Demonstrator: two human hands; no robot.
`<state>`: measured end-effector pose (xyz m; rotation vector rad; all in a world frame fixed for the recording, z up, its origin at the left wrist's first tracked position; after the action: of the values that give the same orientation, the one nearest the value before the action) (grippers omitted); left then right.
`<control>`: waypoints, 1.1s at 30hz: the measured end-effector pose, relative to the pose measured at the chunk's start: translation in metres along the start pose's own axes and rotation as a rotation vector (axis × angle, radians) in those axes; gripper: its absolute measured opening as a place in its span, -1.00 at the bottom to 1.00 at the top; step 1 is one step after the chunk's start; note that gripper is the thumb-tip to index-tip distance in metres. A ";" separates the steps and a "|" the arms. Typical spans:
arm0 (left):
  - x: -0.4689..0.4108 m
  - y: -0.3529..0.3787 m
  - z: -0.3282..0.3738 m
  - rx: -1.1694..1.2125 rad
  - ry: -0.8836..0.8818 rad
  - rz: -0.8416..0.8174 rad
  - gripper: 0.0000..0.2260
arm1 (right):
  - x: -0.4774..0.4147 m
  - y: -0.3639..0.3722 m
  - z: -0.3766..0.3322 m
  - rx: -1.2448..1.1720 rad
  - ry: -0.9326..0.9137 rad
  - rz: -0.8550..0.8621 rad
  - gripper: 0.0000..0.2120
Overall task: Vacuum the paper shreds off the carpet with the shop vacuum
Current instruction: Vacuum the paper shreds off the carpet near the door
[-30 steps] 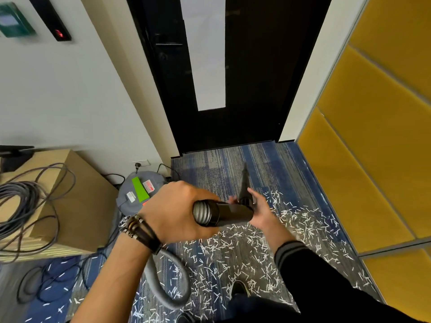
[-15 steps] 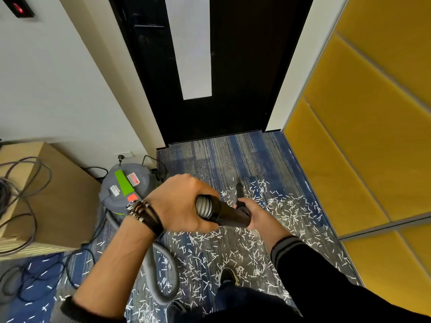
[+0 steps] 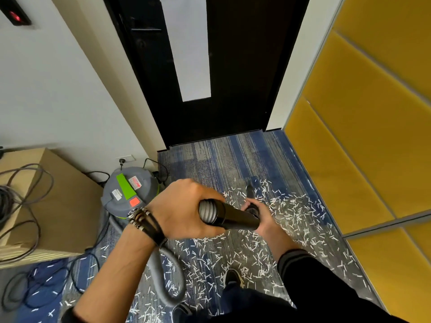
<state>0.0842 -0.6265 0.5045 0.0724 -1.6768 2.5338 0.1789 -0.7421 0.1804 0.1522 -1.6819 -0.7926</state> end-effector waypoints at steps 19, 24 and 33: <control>-0.029 0.005 0.032 -0.131 0.080 -0.031 -0.64 | 0.019 -0.009 -0.052 0.550 0.005 0.177 -0.83; -0.049 0.023 0.028 -0.048 0.070 -0.065 -0.60 | 0.005 -0.023 -0.044 -0.024 -0.056 0.039 -0.73; -0.050 0.041 0.042 -0.036 0.097 -0.169 -0.57 | 0.033 -0.055 -0.068 0.302 -0.062 0.182 -0.85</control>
<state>0.1281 -0.6843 0.4783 0.0835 -1.6066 2.3451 0.2142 -0.8285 0.1794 0.1821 -1.8390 -0.4088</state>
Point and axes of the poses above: each hand's wrist, its own x-axis away from the middle knuckle, its own y-axis out of the palm, z = x × y, the point moved 10 cm from there along -x, towards the middle knuckle, and after that the axes turned 8 degrees about -x, right-handed, at the moved point
